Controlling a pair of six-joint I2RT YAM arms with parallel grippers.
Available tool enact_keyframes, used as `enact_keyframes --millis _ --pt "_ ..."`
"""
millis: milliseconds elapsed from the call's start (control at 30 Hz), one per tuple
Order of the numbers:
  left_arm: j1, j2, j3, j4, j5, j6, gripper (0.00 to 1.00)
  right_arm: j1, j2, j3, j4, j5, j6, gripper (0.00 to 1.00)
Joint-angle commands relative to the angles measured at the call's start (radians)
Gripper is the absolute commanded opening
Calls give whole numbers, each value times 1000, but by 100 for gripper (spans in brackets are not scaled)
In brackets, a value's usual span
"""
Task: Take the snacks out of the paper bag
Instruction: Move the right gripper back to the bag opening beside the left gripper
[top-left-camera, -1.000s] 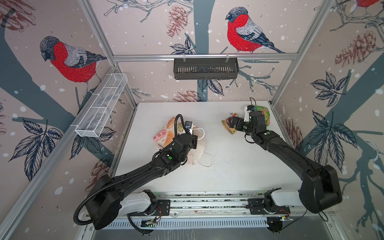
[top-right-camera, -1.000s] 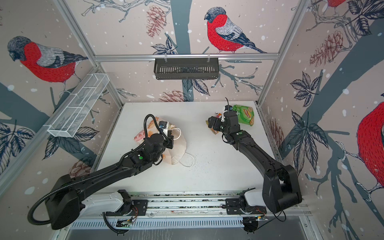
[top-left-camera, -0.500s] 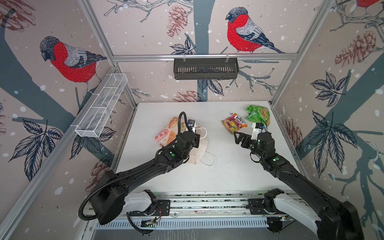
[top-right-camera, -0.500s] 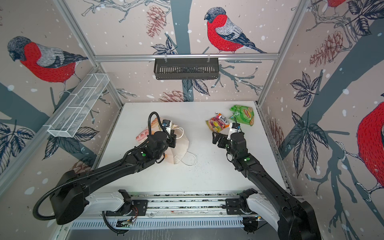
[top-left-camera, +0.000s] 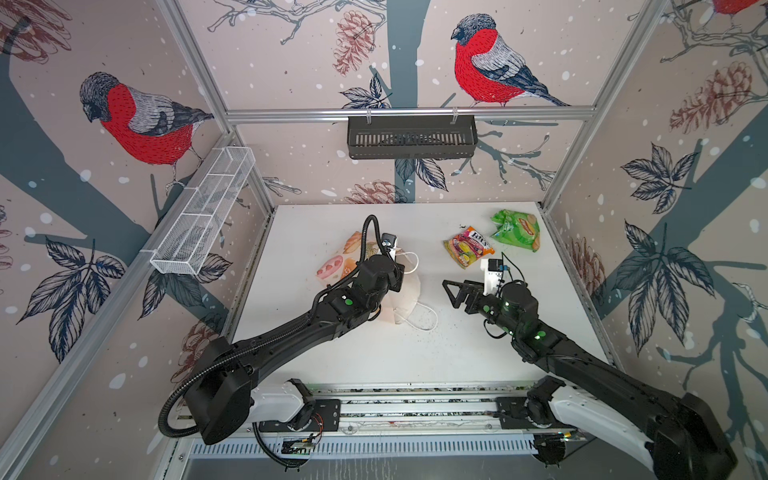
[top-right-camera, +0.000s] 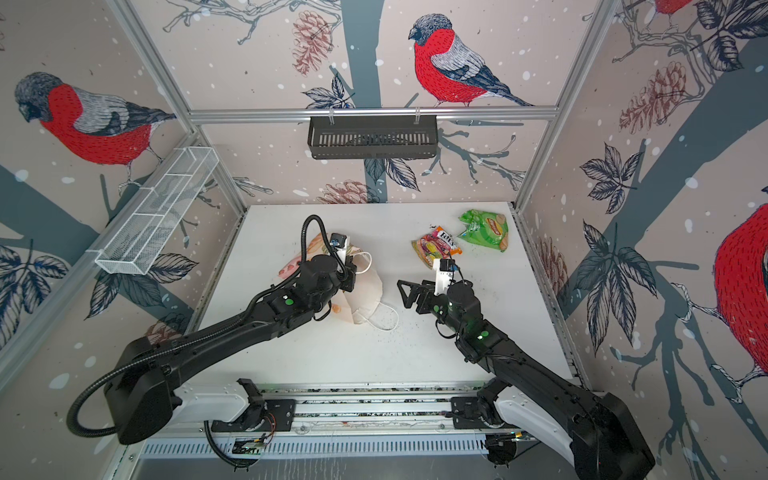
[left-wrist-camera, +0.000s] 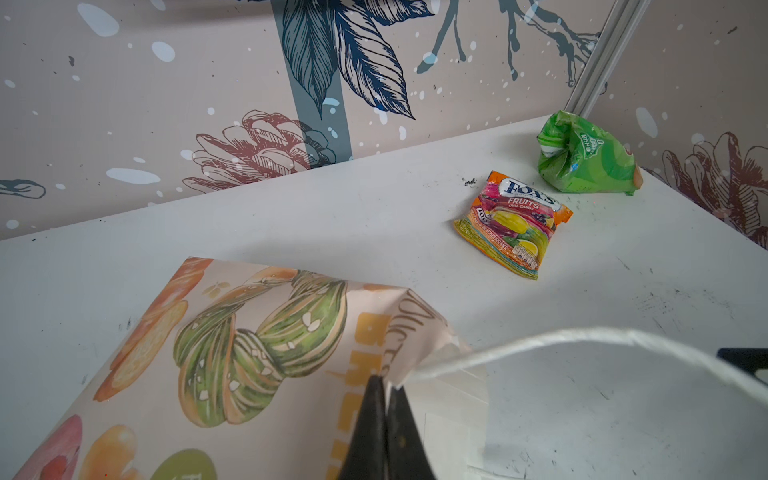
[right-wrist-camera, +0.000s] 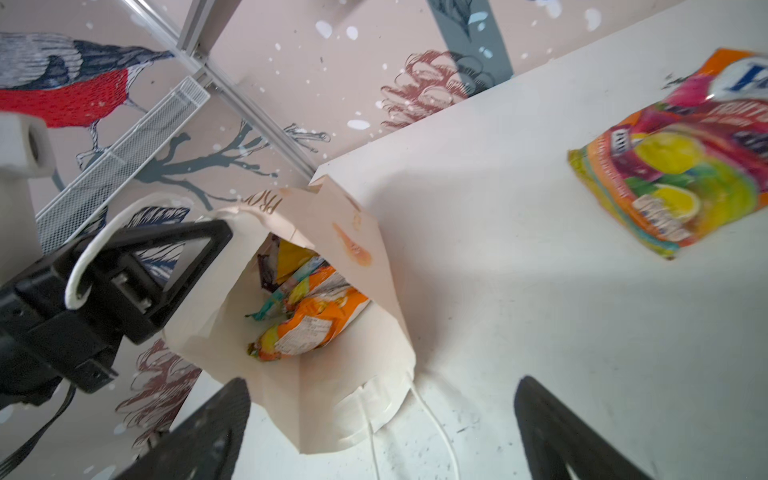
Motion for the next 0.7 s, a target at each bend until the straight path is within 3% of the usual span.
enact_keyframes --millis 0,133,300,667 --pt "0 -18 25 -21 0 4 0 45 40 -14 142 26 59 99" --pt "-2 -25 50 -66 5 5 0 103 127 -30 265 24 109 91" --pt "-2 -23 73 -113 19 -3 0 165 232 15 302 -4 126 75" --pt "-3 -51 101 -229 41 -5 0 251 403 72 424 -4 152 48"
